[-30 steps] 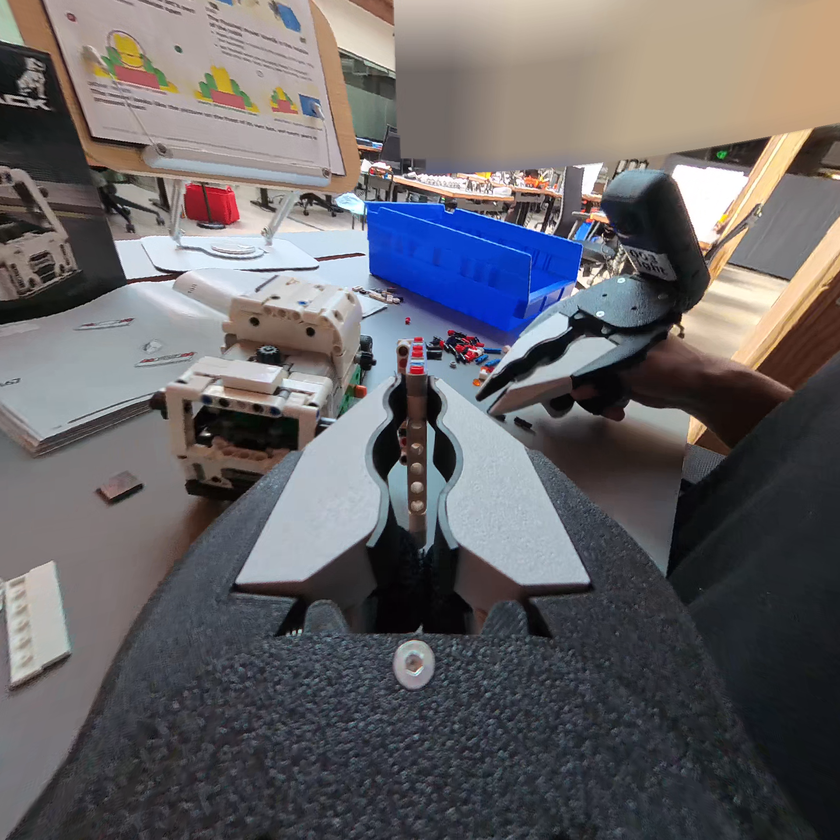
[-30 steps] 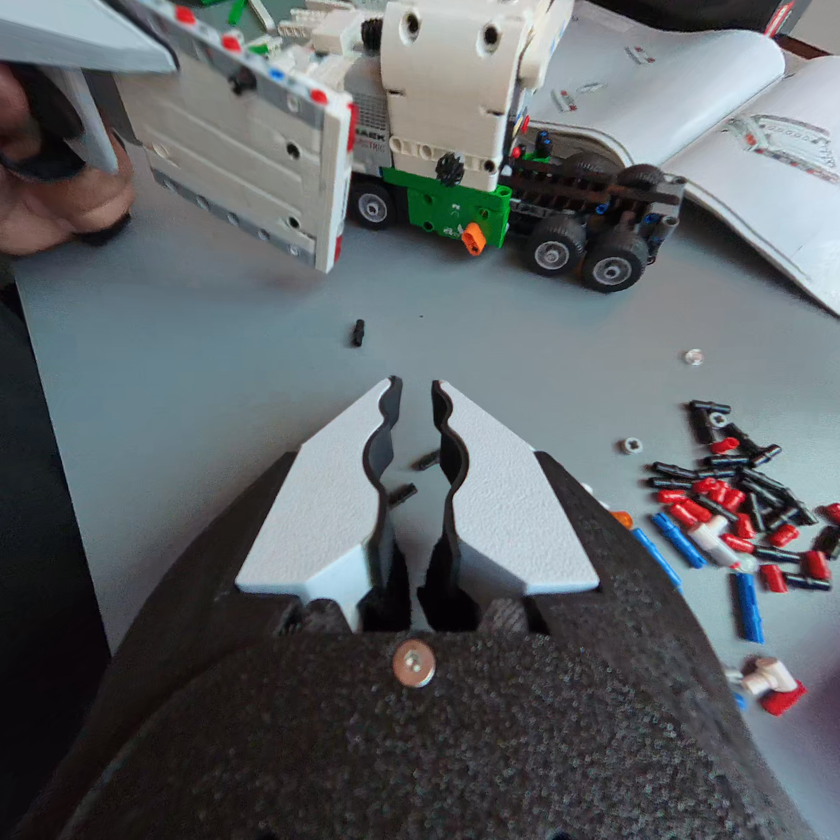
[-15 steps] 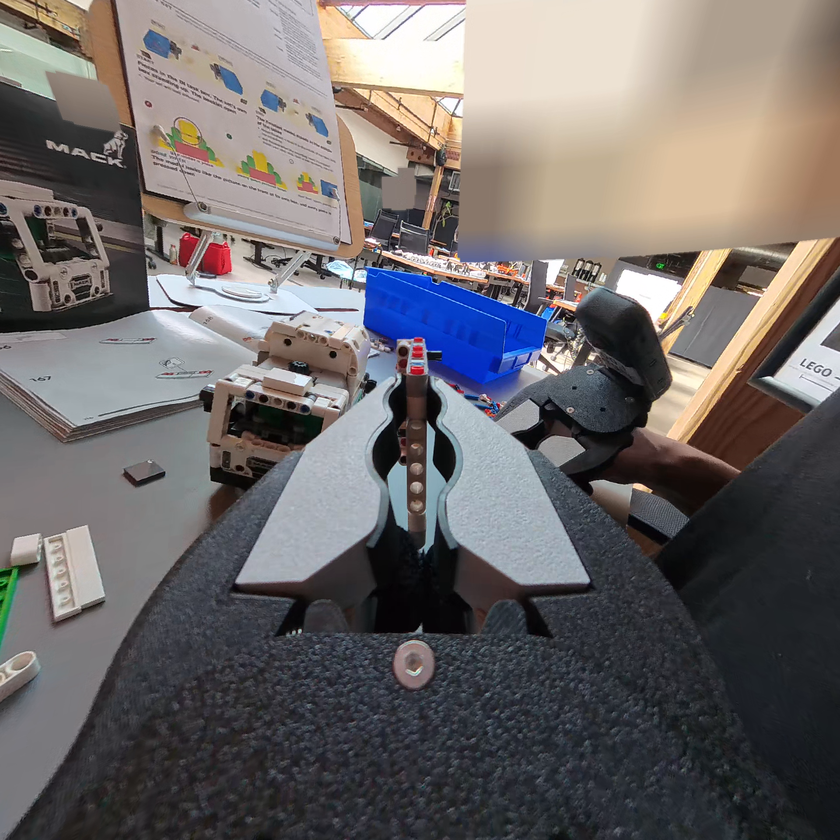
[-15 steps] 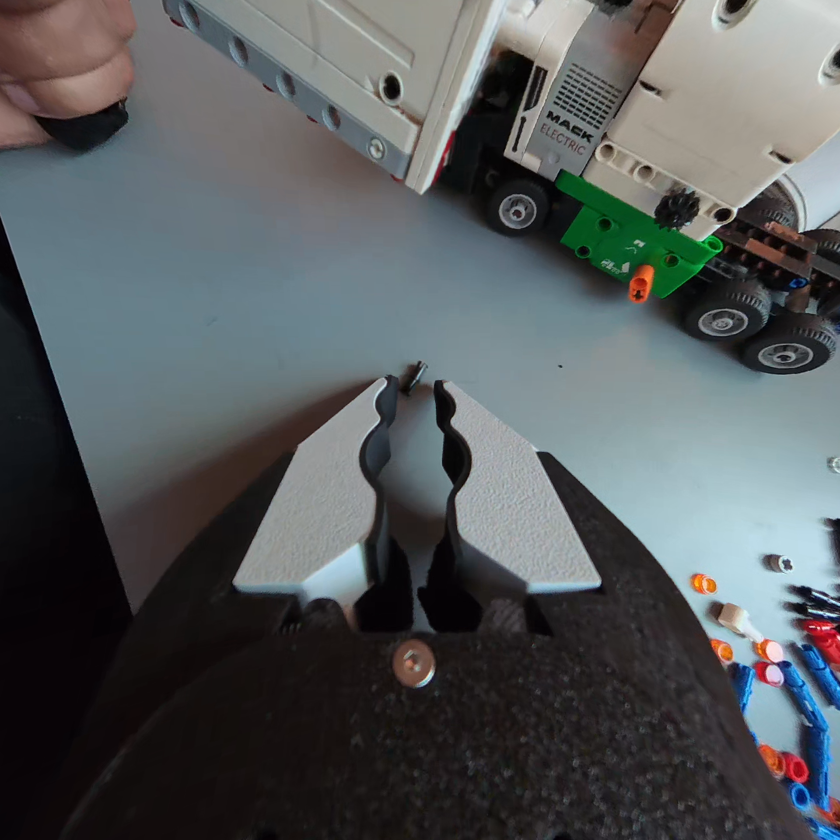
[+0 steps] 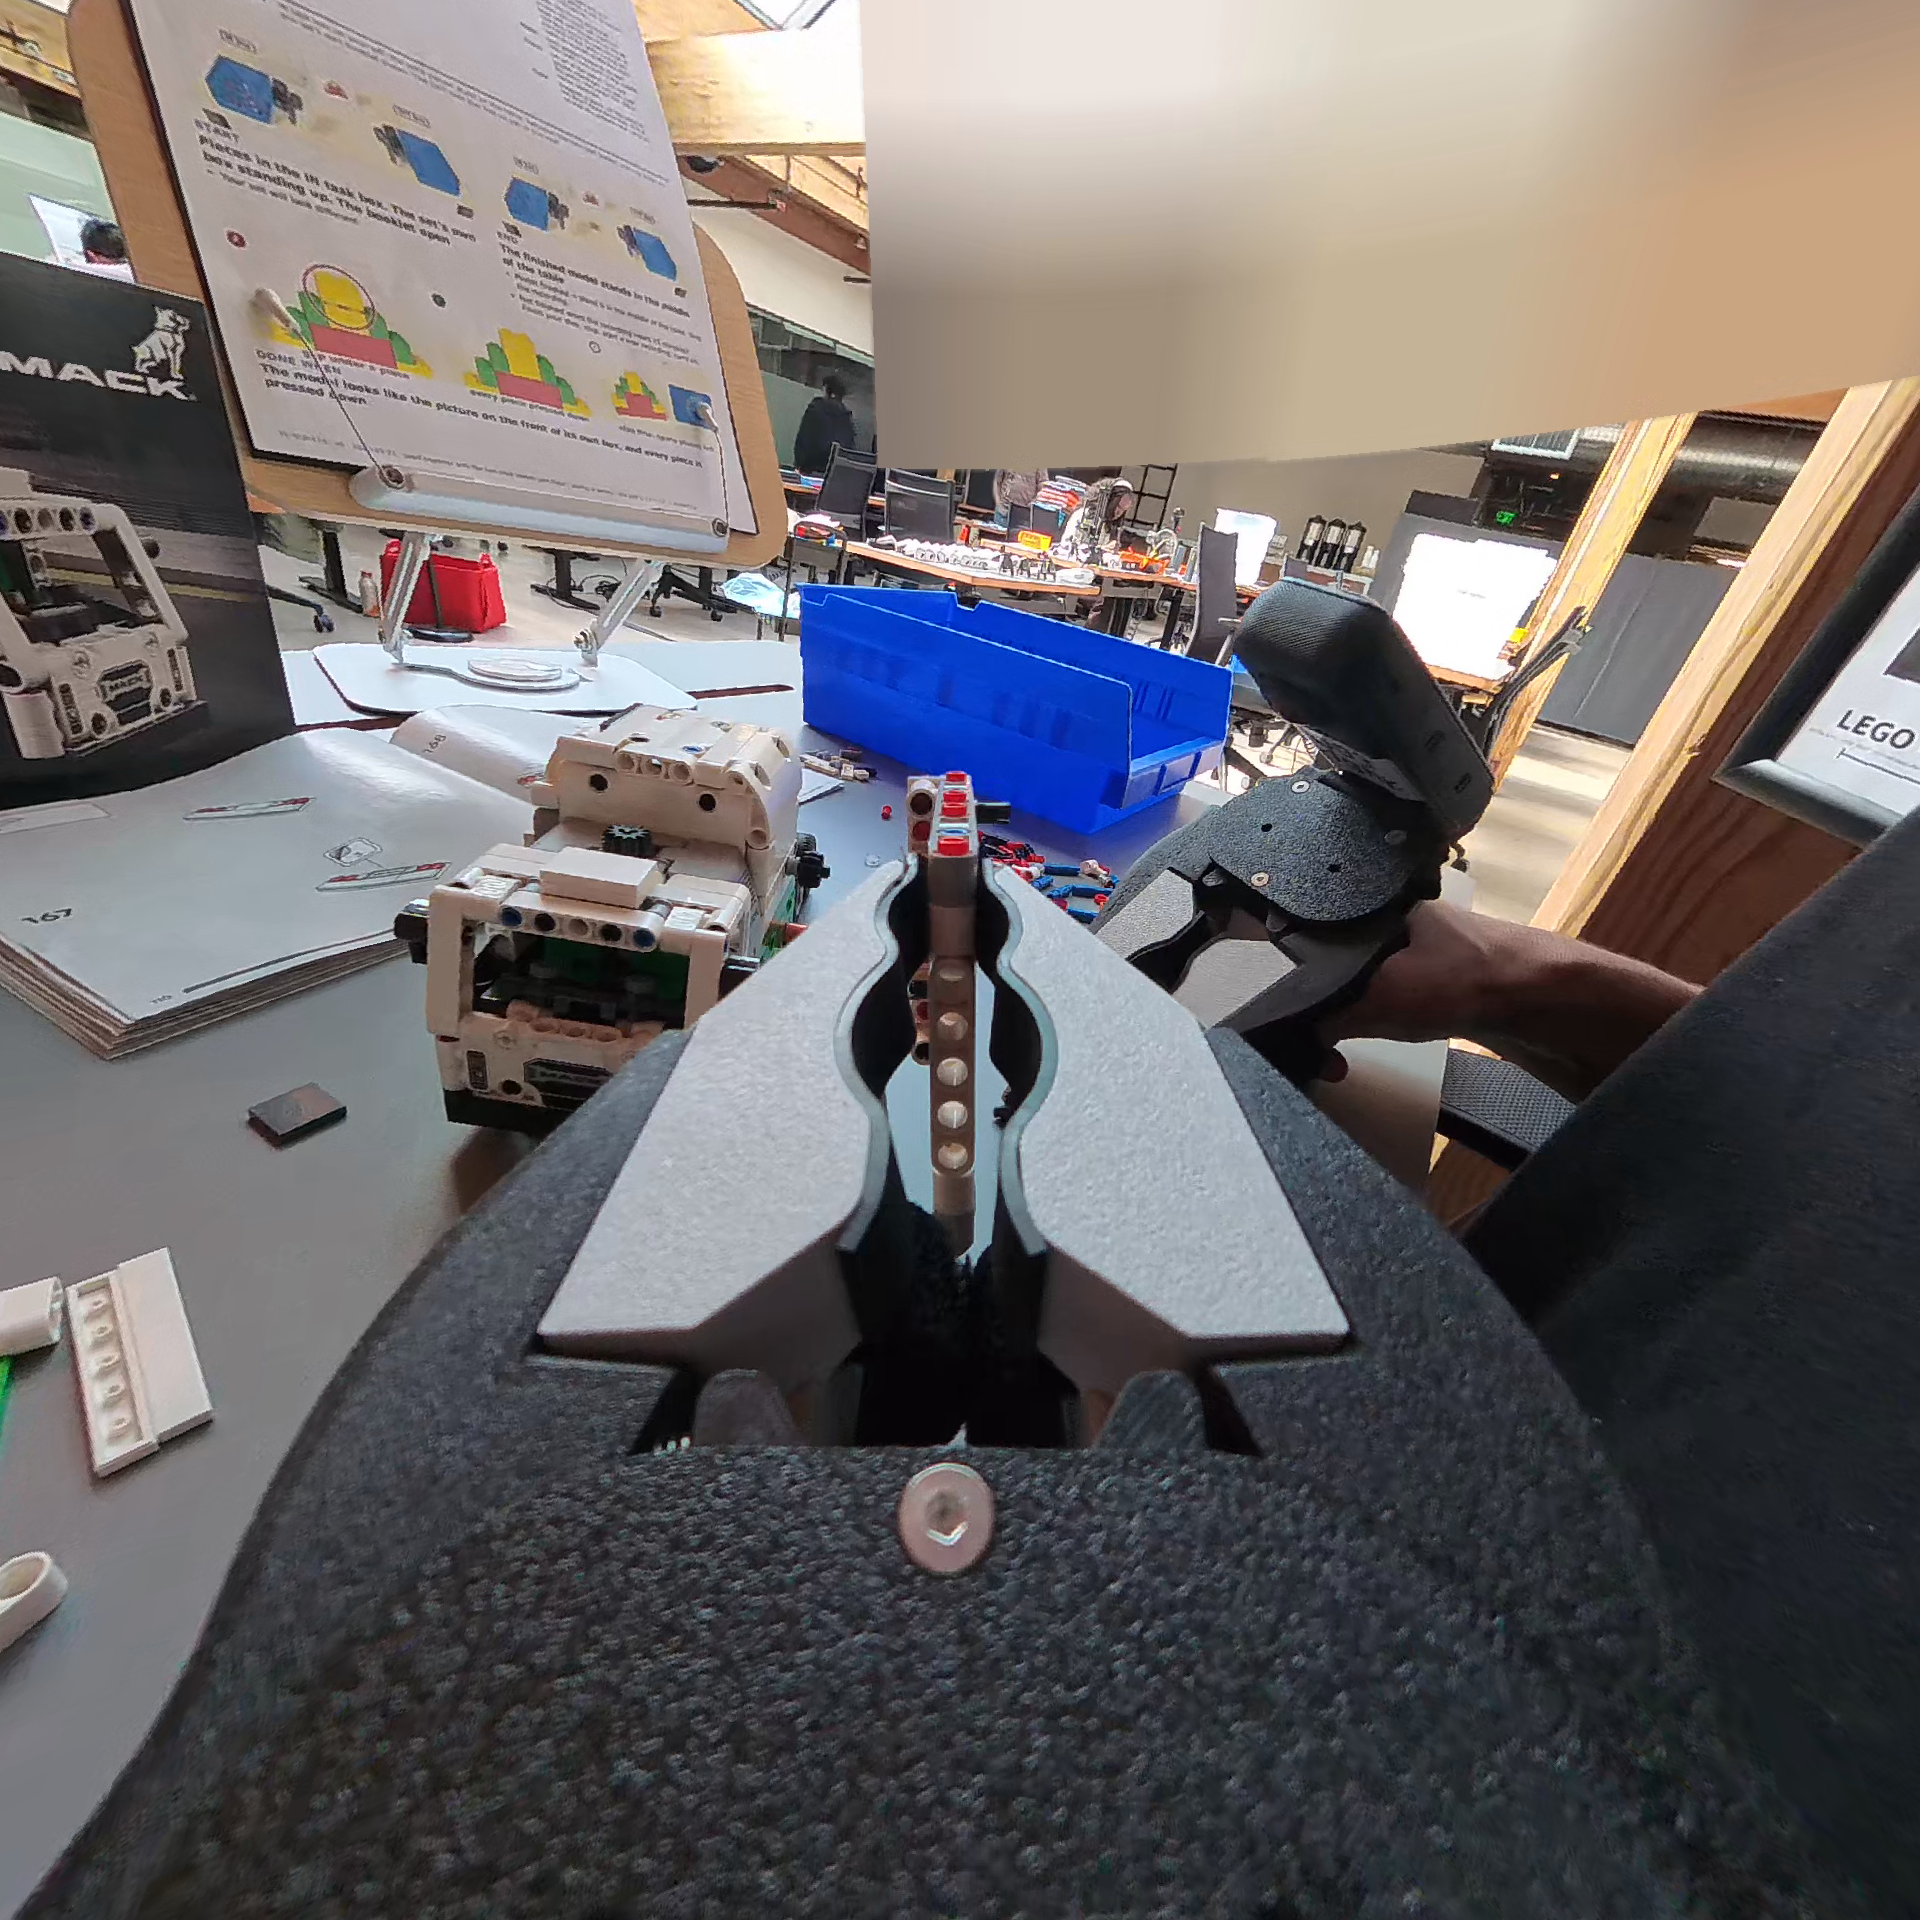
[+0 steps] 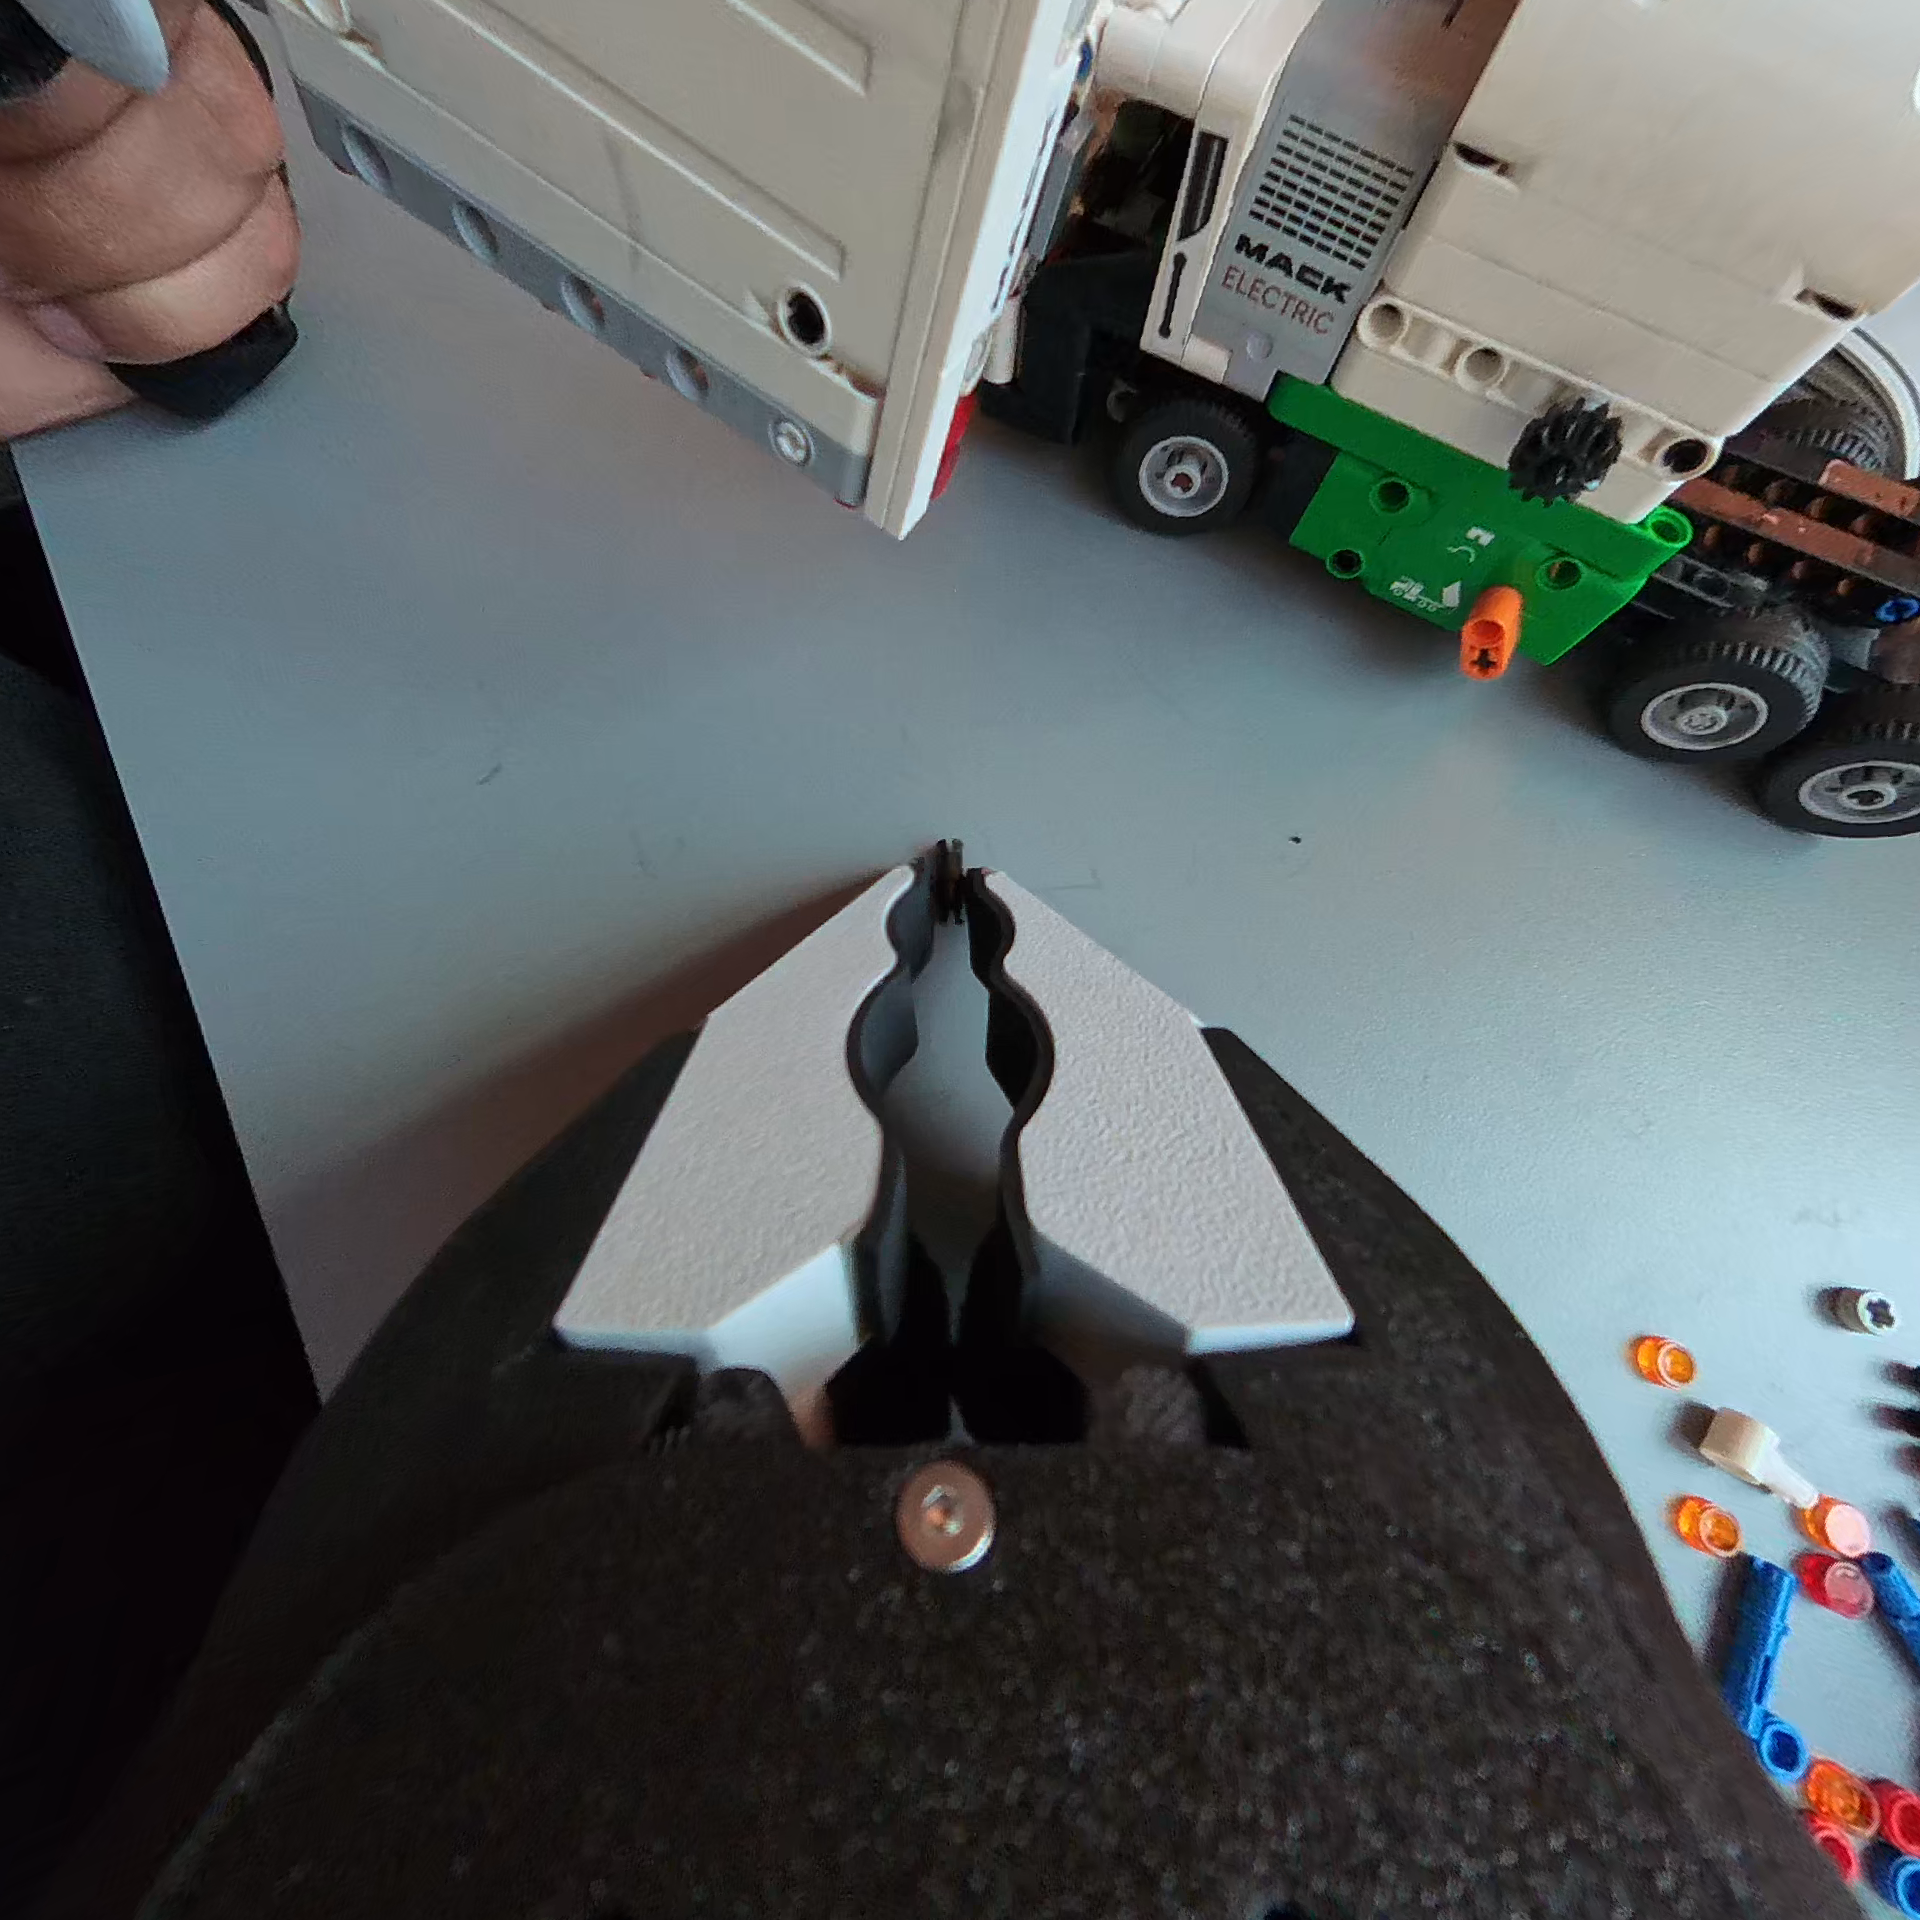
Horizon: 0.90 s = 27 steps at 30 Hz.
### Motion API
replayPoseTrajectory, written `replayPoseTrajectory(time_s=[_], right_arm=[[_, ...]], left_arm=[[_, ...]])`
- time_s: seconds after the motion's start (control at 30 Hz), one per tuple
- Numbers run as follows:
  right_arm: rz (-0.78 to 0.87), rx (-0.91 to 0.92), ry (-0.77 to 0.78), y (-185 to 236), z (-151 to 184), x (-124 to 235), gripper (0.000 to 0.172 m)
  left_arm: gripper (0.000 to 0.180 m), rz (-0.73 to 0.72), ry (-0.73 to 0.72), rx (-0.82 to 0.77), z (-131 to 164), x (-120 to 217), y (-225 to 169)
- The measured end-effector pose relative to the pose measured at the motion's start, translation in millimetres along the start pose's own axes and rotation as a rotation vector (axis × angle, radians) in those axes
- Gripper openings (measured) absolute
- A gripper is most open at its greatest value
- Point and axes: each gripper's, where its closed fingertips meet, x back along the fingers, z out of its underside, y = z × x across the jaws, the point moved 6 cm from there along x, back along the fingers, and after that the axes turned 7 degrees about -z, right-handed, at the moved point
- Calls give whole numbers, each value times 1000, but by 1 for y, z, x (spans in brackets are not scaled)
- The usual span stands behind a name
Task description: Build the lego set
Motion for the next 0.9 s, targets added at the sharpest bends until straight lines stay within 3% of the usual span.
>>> replayPoseTrajectory(time_s=[0.17,0.27,0.4,0.5,0.63,0.9], right_arm=[[-34,-14,17,1,0,2,4],[-75,37,159,-7,-1,30,3],[-76,43,574,-43,16,98,3],[-36,-24,900,-64,45,127,3],[-37,-18,1117,-69,68,135,3],[-57,32,1299,-67,80,123,3]], left_arm=[[6,11,1,10,0,-1,0],[6,21,14,8,1,-3,-1],[6,33,20,-13,2,-3,-4],[6,34,15,-25,2,-1,-6],[6,18,4,-46,2,2,-8],[6,21,18,-66,3,1,-10]])
